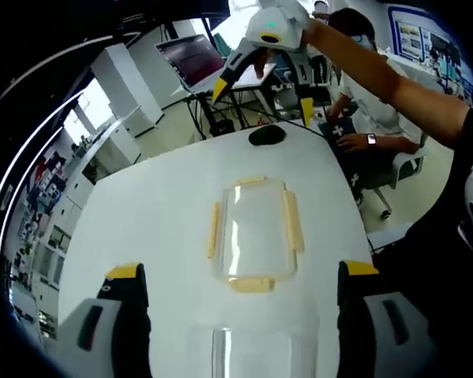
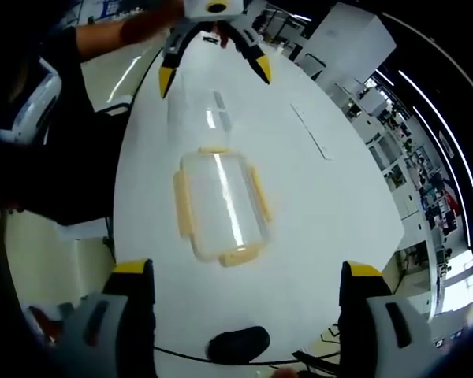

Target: Snap each plastic latch of the storage box into its locked position after aligning the lid with the box until every specified latch is closed and the lid sits flush.

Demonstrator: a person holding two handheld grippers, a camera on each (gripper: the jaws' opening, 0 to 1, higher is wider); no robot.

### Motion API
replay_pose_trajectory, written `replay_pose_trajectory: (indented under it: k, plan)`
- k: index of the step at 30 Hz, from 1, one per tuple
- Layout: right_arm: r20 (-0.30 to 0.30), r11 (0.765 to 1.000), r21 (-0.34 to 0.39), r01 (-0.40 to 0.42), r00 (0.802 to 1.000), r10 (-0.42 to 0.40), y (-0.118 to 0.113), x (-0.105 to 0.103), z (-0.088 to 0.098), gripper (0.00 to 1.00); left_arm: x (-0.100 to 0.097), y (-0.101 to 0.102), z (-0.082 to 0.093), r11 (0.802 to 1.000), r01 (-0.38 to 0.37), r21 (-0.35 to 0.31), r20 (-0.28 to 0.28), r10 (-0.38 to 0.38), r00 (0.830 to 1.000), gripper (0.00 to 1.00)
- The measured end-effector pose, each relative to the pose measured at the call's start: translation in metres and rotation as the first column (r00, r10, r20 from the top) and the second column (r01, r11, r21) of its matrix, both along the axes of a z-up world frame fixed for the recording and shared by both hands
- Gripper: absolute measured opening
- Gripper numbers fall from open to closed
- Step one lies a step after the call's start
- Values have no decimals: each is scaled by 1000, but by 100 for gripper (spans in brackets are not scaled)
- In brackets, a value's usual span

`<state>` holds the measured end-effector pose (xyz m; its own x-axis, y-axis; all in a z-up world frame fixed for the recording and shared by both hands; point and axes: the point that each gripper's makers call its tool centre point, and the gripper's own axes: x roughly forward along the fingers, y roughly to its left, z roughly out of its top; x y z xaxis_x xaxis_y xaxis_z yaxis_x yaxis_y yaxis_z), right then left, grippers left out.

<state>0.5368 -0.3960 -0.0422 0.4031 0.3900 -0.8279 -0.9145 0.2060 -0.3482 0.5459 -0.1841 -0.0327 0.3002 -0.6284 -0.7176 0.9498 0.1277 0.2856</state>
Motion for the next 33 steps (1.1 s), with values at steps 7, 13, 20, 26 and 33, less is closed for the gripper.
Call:
replay_pose_trajectory:
  k: [7, 13, 20, 26, 33]
  plan:
    - [-19, 1000, -13, -4, 1000, 4, -2, 3, -2, 95, 10, 6, -3, 1000, -9, 28, -1, 9, 1000, 99]
    - [-33, 1000, -25, -5, 999, 4, -2, 7, -8, 94, 13, 9, -8, 999, -9, 43, -21, 10, 1000, 99]
    - [-57, 999, -41, -20, 998, 17, 0, 13, -10, 94, 16, 15, -15, 997, -13, 72, -28, 15, 999, 98]
    - [-46, 999, -39, -29, 999, 27, 7, 19, 0, 94, 17, 17, -9, 997, -11, 75, -27, 13, 1000, 98]
    - [-59, 997, -64, -34, 998, 31, 9, 18, 5, 94, 17, 22, -7, 993, -6, 114, -37, 11, 999, 99]
